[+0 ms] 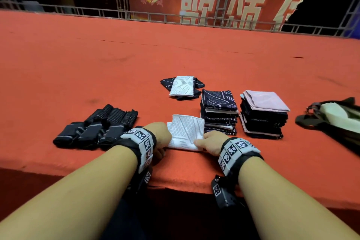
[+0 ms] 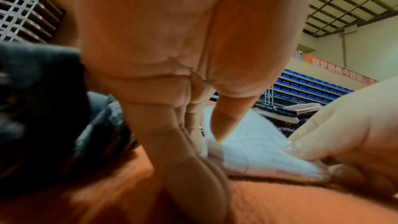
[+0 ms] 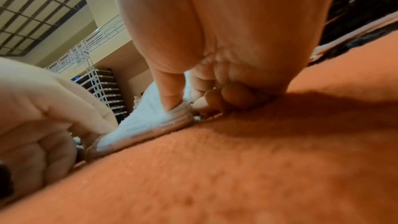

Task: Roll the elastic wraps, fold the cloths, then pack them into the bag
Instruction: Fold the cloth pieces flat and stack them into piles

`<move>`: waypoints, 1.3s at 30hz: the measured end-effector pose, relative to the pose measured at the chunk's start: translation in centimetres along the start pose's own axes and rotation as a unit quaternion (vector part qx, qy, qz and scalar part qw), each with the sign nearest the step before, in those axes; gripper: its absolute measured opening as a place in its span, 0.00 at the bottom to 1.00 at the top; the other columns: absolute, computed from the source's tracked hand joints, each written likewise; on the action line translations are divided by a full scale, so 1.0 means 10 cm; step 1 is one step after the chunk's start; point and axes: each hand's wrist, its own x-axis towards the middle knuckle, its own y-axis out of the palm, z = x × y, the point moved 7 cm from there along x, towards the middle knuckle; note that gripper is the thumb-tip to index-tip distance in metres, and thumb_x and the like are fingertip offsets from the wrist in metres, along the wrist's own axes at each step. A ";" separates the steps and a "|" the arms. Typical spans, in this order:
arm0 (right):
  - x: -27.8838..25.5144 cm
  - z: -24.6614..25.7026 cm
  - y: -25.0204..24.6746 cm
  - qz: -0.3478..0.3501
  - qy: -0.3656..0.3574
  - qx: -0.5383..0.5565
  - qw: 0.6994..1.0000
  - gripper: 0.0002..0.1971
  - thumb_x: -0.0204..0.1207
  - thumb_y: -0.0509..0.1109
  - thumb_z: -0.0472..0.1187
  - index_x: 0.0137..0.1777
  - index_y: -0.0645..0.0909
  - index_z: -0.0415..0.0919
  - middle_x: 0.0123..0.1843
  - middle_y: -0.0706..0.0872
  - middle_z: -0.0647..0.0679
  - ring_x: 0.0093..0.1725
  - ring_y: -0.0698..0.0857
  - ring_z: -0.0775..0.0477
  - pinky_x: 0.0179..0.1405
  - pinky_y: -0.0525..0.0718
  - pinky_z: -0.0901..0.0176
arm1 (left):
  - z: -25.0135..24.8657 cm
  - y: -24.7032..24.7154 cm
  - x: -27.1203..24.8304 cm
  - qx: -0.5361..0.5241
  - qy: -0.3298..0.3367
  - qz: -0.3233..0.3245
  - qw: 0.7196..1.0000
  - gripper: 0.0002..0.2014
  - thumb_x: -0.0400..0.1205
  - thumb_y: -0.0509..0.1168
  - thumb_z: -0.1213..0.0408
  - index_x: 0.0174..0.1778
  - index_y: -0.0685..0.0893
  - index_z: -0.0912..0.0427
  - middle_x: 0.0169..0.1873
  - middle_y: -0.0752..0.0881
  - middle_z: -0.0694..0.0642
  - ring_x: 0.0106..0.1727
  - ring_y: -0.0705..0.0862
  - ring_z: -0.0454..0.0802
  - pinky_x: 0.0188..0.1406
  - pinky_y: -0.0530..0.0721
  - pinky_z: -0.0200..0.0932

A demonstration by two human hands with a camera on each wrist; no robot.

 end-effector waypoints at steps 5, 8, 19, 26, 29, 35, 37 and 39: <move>0.02 0.13 0.02 -0.013 0.023 -0.118 0.993 0.26 0.82 0.66 0.58 0.68 0.83 0.37 0.66 0.86 0.42 0.65 0.84 0.41 0.61 0.77 0.57 | -0.26 -0.07 0.01 0.154 0.114 -0.179 0.965 0.15 0.83 0.60 0.63 0.66 0.74 0.59 0.65 0.77 0.62 0.65 0.80 0.64 0.59 0.79 0.55; 0.03 0.18 0.02 -0.024 0.023 -0.154 0.987 0.28 0.84 0.64 0.58 0.74 0.78 0.37 0.73 0.82 0.41 0.71 0.81 0.40 0.66 0.75 0.57 | -0.34 0.15 0.21 0.161 0.192 -0.146 0.957 0.18 0.85 0.58 0.64 0.71 0.75 0.58 0.71 0.73 0.59 0.74 0.73 0.61 0.74 0.75 0.57; 0.05 0.16 0.01 -0.004 0.033 -0.196 0.980 0.26 0.84 0.65 0.57 0.72 0.79 0.37 0.69 0.84 0.40 0.66 0.83 0.41 0.57 0.75 0.59 | -0.20 0.44 0.46 0.277 0.079 -0.026 0.957 0.34 0.89 0.53 0.57 0.90 0.47 0.55 0.90 0.45 0.56 0.90 0.48 0.58 0.87 0.56 0.61; 0.00 0.04 -0.09 -0.025 -0.020 -0.062 0.998 0.27 0.72 0.78 0.50 0.66 0.69 0.52 0.51 0.85 0.49 0.39 0.83 0.50 0.29 0.72 0.61 | -0.23 0.32 0.43 0.192 0.100 -0.091 0.972 0.29 0.87 0.54 0.48 0.85 0.59 0.49 0.84 0.60 0.55 0.84 0.61 0.60 0.82 0.64 0.59; 0.03 0.05 -0.07 0.013 -0.044 -0.057 0.997 0.50 0.73 0.77 0.49 0.86 0.48 0.68 0.67 0.84 0.46 0.37 0.83 0.54 0.31 0.76 0.65 | -0.10 0.36 0.52 0.192 0.064 -0.040 0.978 0.36 0.88 0.47 0.35 0.89 0.41 0.38 0.90 0.40 0.51 0.90 0.44 0.60 0.87 0.47 0.62; 0.06 0.09 -0.04 0.048 -0.048 -0.130 0.989 0.49 0.75 0.74 0.59 0.89 0.47 0.62 0.86 0.66 0.48 0.66 0.82 0.45 0.55 0.82 0.61 | -0.01 0.41 0.59 0.256 0.037 -0.060 0.964 0.37 0.84 0.43 0.28 0.87 0.40 0.33 0.89 0.38 0.46 0.89 0.41 0.64 0.86 0.41 0.66; 0.08 0.09 -0.02 0.062 -0.041 -0.125 0.989 0.48 0.75 0.75 0.59 0.89 0.51 0.59 0.86 0.64 0.51 0.66 0.84 0.43 0.44 0.88 0.61 | 0.00 0.41 0.60 0.257 0.038 -0.062 0.964 0.37 0.83 0.44 0.27 0.87 0.41 0.32 0.89 0.38 0.46 0.89 0.41 0.64 0.85 0.41 0.67; 0.10 0.07 -0.01 0.078 -0.026 -0.082 0.993 0.47 0.74 0.78 0.55 0.88 0.55 0.59 0.80 0.72 0.49 0.54 0.89 0.40 0.36 0.92 0.51 | -0.01 0.41 0.63 0.251 0.034 -0.057 0.966 0.37 0.83 0.44 0.27 0.87 0.41 0.32 0.89 0.38 0.46 0.89 0.41 0.65 0.85 0.41 0.69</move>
